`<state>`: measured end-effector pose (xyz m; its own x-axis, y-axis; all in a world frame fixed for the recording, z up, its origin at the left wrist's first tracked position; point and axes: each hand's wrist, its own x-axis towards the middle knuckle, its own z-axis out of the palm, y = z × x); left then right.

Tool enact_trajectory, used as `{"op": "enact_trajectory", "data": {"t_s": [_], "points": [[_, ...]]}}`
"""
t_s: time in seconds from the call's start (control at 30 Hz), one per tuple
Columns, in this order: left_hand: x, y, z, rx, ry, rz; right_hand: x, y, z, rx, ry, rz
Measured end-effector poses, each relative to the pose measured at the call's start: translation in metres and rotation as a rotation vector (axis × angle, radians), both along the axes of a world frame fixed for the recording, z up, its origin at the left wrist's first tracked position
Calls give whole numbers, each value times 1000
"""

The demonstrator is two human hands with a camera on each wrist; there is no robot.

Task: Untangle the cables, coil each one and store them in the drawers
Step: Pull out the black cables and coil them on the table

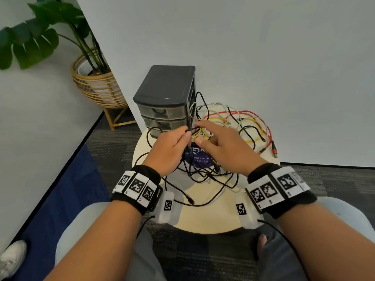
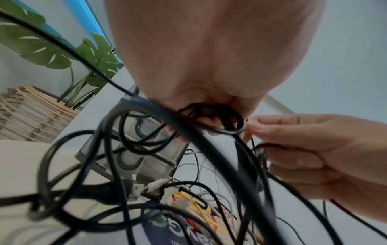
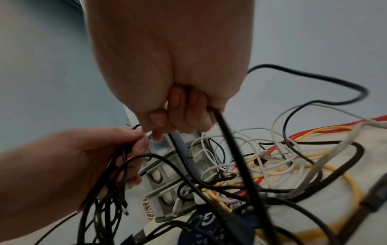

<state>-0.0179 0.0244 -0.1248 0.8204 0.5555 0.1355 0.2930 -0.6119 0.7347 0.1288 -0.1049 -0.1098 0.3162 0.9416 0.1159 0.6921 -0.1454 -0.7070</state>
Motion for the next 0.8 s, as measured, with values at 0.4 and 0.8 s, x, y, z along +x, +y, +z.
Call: {"op": "enact_trajectory", "data": {"t_s": [0.4, 0.8], "points": [[-11, 6, 2, 4, 46, -48, 18, 0, 30, 613, 519, -302], [-5, 2, -4, 40, 113, -30, 36, -1, 8, 525, 596, -630]]}}
